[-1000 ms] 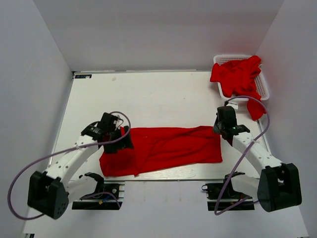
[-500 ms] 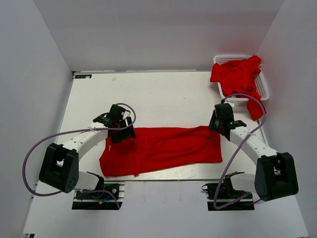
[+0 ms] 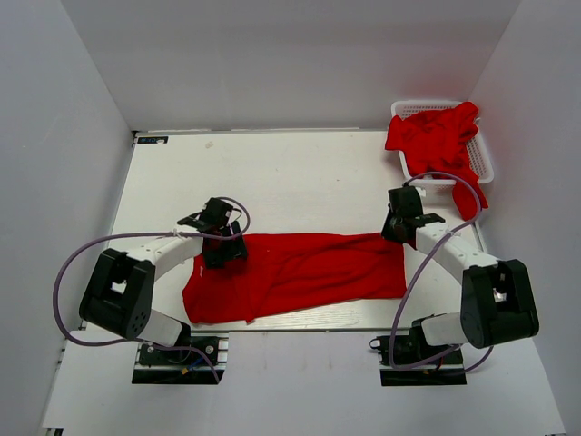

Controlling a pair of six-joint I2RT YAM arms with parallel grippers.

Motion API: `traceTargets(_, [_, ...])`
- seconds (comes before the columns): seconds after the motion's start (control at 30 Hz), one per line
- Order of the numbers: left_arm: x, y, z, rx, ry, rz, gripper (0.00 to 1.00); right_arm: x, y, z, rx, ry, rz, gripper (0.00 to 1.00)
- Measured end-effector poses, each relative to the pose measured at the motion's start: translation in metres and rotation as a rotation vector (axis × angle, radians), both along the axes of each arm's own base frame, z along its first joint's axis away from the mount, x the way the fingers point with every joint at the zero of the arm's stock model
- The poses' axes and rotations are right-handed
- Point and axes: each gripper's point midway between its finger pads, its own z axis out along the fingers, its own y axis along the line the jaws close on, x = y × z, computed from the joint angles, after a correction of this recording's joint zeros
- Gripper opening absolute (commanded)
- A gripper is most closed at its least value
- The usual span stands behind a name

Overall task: Fold and stack the t-shirts
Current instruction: Fold the other side of the tshirt into a rectangle

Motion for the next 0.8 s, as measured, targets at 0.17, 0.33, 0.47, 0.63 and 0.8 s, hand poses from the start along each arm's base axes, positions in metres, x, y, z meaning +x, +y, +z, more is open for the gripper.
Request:
traceTargets(0.17, [0.001, 0.002, -0.002, 0.008, 0.0, 0.018, 0.77, -0.001, 0.001, -0.003, 0.008, 0.013, -0.013, 0.0])
traceTargets(0.33, [0.001, 0.003, -0.003, 0.019, 0.014, 0.032, 0.75, 0.009, 0.0, 0.012, -0.005, -0.014, -0.007, 0.0])
traceTargets(0.47, [0.001, 0.003, -0.003, 0.021, 0.014, 0.036, 0.74, 0.025, 0.002, 0.043, 0.0, -0.11, 0.002, 0.0])
traceTargets(0.63, [0.001, 0.004, -0.003, 0.025, 0.015, 0.038, 0.73, 0.011, -0.003, 0.068, 0.024, -0.25, 0.005, 0.0])
traceTargets(0.8, [0.001, 0.005, -0.003, 0.029, 0.015, 0.043, 0.73, -0.038, -0.013, 0.021, 0.044, -0.178, -0.031, 0.2])
